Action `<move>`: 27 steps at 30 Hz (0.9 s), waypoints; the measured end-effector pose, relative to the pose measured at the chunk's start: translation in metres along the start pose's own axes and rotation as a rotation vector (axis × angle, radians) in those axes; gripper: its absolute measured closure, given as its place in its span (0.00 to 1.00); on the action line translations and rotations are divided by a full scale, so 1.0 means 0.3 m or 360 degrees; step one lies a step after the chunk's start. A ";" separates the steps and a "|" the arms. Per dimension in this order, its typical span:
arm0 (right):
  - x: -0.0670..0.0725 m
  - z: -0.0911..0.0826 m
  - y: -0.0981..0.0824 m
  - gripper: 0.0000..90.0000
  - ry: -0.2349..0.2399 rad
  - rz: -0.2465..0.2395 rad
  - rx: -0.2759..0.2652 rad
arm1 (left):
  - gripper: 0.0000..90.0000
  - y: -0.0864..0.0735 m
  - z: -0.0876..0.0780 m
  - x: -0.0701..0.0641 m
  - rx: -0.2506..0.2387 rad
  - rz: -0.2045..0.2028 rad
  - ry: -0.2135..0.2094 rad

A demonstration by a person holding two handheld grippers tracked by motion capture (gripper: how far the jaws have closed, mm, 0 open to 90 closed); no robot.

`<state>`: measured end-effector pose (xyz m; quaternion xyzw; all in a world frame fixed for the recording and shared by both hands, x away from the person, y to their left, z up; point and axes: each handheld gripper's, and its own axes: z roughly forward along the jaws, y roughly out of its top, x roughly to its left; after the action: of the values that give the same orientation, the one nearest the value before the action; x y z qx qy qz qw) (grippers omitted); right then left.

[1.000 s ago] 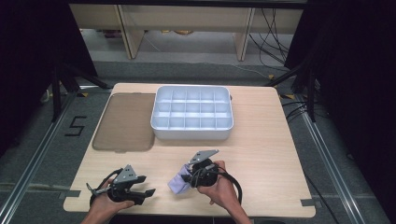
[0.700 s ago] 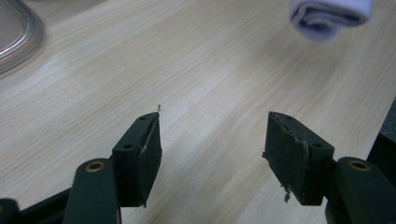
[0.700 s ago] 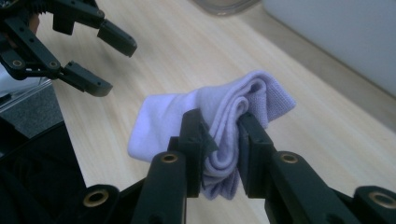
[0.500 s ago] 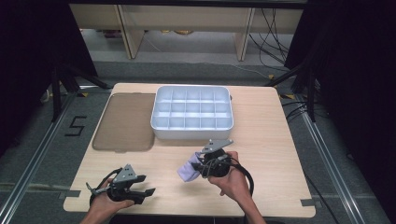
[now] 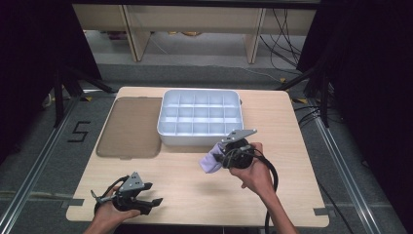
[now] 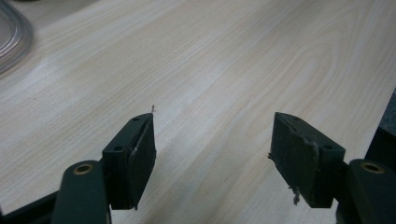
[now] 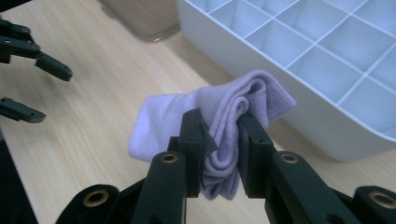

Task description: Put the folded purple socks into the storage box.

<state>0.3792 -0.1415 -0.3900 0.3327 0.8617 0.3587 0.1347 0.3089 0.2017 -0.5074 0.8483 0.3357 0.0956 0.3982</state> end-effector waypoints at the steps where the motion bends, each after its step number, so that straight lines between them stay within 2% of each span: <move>1: 0.000 0.000 0.000 0.83 0.0000 0.0000 0.0000 | 0.33 0.000 0.000 0.000 0.0000 0.0000 0.0000; 2: -0.006 -0.010 0.005 0.83 0.0001 0.0019 0.0029 | 0.33 0.002 -0.003 0.002 0.0003 0.0030 -0.0014; 3: -0.019 -0.010 0.010 0.83 -0.0031 0.0019 0.0006 | 0.33 0.002 -0.003 0.002 -0.0004 0.0026 -0.0008; 4: -0.026 -0.016 0.014 0.83 -0.0041 0.0045 0.0026 | 0.33 0.002 -0.003 0.003 -0.0004 0.0027 -0.0009; 6: -0.058 -0.026 0.028 0.83 -0.0072 0.0047 0.0060 | 0.32 0.001 -0.001 0.001 -0.0026 0.0004 -0.0006; 8: -0.061 -0.030 0.033 0.83 -0.0073 0.0074 0.0076 | 0.32 0.002 -0.003 0.004 -0.0017 0.0019 -0.0004; 9: -0.073 -0.030 0.040 0.83 -0.0105 0.0068 0.0053 | 0.32 0.002 -0.003 0.004 -0.0016 0.0020 -0.0004; 10: -0.079 -0.037 0.045 0.83 -0.0103 0.0058 0.0075 | 0.32 0.002 -0.003 0.005 -0.0016 0.0021 -0.0002; 13: -0.098 -0.039 0.065 0.83 -0.0143 0.0069 0.0049 | 0.31 0.002 -0.001 0.001 -0.0027 -0.0001 -0.0004; 14: -0.106 -0.045 0.075 0.83 -0.0145 0.0068 0.0075 | 0.31 0.002 0.002 -0.003 -0.0043 -0.0015 -0.0004; 17: -0.139 -0.044 0.100 0.83 -0.0177 0.0035 0.0056 | 0.30 0.003 -0.001 0.002 -0.0003 0.0030 -0.0009; 19: -0.149 -0.045 0.105 0.83 -0.0189 0.0009 0.0056 | 0.30 0.002 0.000 -0.001 -0.0006 0.0015 -0.0006; 20: -0.151 -0.049 0.112 0.83 -0.0183 0.0058 0.0080 | 0.30 0.001 0.001 -0.003 -0.0004 0.0000 -0.0005; 23: -0.176 -0.044 0.125 0.83 -0.0218 0.0040 0.0078 | 0.30 0.001 0.005 -0.006 -0.0019 -0.0022 -0.0008; 24: -0.181 -0.045 0.133 0.83 -0.0223 0.0069 0.0093 | 0.30 0.001 0.005 -0.007 -0.0020 -0.0021 -0.0009; 25: -0.192 -0.043 0.139 0.83 -0.0232 0.0057 0.0096 | 0.30 0.002 0.005 -0.004 -0.0022 0.0005 -0.0013; 26: -0.204 -0.041 0.144 0.83 -0.0240 0.0036 0.0091 | 0.30 0.002 0.005 -0.004 -0.0018 0.0005 -0.0013; 27: -0.212 -0.040 0.150 0.83 -0.0253 0.0057 0.0094 | 0.30 0.002 0.005 -0.005 -0.0017 0.0004 -0.0012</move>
<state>0.4421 -0.1670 -0.3500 0.3794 0.8524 0.3078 0.1864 0.3088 0.1996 -0.5080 0.8470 0.3327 0.0945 0.4038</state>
